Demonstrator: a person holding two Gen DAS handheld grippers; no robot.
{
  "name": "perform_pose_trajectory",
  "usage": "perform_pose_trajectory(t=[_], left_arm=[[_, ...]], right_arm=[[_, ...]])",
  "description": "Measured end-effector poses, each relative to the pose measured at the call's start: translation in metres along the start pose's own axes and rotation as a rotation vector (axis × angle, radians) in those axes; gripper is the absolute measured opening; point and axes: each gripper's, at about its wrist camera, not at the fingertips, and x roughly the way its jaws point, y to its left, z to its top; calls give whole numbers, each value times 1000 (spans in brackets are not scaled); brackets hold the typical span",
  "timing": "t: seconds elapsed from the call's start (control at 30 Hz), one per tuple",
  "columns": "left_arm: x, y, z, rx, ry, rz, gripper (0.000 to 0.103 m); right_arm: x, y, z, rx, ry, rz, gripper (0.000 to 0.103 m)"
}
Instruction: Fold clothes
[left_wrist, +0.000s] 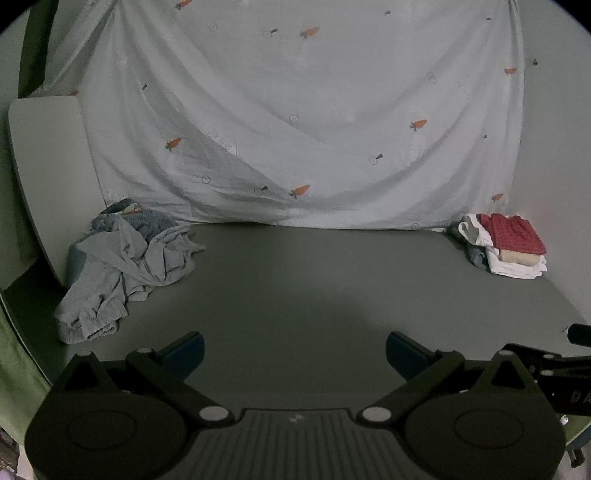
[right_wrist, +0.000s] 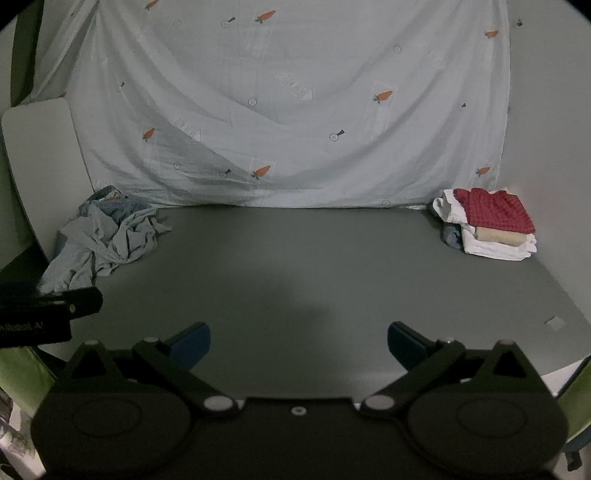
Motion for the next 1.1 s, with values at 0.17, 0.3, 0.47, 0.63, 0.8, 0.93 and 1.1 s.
perform_pose_trajectory(t=[0.17, 0.3, 0.47, 0.63, 0.8, 0.93, 1.1], left_arm=[[3, 1, 3, 1, 10, 4, 103], [2, 0, 4, 4, 10, 8, 103], [12, 6, 0, 6, 4, 11, 103], [13, 10, -1, 12, -2, 8, 103], [15, 14, -2, 11, -1, 12, 103], [17, 7, 3, 11, 8, 15, 103], [18, 5, 4, 13, 13, 16, 103]], right_arm=[[-1, -2, 0, -15, -2, -9, 103], [0, -3, 0, -23, 2, -12, 103], [2, 2, 5, -11, -2, -12, 103], [5, 0, 6, -3, -4, -6, 103], [8, -3, 7, -1, -6, -7, 103], [9, -1, 3, -11, -15, -16, 103], [9, -3, 6, -16, -22, -11, 103]])
